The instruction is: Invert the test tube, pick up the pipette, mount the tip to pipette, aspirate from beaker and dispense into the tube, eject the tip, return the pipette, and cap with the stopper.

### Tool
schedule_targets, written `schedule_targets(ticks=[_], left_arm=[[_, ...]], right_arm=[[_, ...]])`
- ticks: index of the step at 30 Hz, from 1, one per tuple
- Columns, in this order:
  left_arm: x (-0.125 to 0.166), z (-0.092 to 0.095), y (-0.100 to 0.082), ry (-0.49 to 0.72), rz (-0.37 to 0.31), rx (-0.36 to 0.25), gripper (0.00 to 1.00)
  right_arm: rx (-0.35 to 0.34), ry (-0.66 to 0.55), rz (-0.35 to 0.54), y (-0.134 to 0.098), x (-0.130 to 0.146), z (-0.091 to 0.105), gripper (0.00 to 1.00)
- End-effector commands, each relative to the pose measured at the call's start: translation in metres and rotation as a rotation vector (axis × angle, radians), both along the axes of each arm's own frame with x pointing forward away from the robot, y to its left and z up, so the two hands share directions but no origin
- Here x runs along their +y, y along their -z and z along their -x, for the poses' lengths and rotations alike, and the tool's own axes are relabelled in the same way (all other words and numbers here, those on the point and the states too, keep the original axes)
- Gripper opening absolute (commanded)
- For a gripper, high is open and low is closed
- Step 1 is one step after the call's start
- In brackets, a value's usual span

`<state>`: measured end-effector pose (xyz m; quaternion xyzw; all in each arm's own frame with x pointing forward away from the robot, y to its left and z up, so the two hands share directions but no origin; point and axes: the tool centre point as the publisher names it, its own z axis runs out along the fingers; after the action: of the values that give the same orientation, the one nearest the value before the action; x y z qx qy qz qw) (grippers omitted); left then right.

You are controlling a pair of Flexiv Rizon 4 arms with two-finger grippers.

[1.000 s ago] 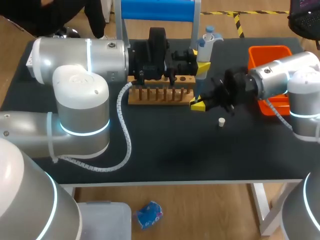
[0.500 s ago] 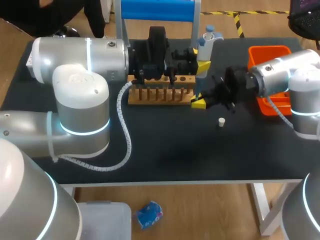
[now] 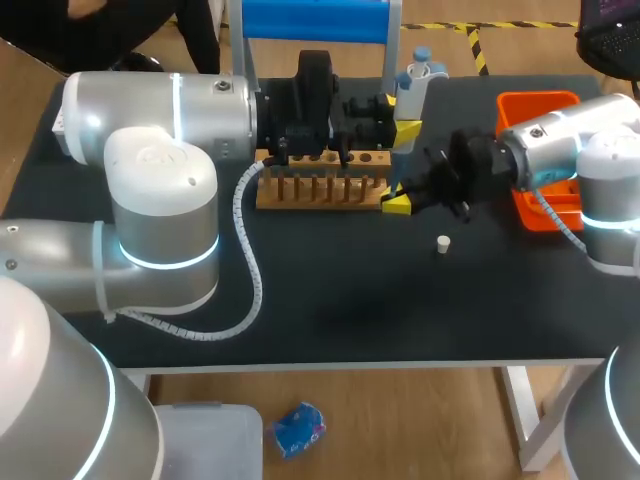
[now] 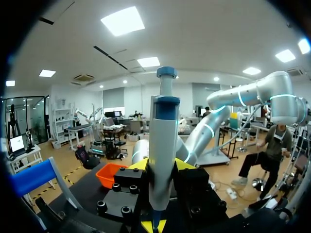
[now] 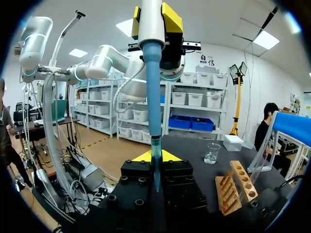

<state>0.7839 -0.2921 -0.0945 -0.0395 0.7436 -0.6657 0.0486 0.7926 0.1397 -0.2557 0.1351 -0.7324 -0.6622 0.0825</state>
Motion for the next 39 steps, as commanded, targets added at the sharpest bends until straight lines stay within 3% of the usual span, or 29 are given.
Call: schedule_targets(ticks=[1,2,3,17,27,39], left_arm=[[-0.001,0.001,0.008,0.0,-0.002,0.002,0.0],[-0.001,0.001,0.008,0.0,-0.002,0.002,0.0],[-0.001,0.001,0.008,0.0,-0.002,0.002,0.0],[-0.001,0.001,0.008,0.0,-0.002,0.002,0.0],[0.063,-0.003,-0.012,-0.125,-0.045,-0.044,0.0],[0.063,-0.003,-0.012,-0.125,-0.045,-0.044,0.0]], right_arm=[[0.003,-0.004,0.014,-0.007,0.0,0.001,0.22],[0.005,-0.005,0.015,-0.006,0.0,0.002,0.84],[0.007,-0.005,0.016,-0.005,0.0,0.003,1.0],[0.04,-0.003,0.063,0.01,-0.01,0.008,1.0],[0.063,0.006,0.088,0.016,-0.017,0.013,1.0],[0.063,0.006,0.088,0.016,-0.017,0.013,1.0]])
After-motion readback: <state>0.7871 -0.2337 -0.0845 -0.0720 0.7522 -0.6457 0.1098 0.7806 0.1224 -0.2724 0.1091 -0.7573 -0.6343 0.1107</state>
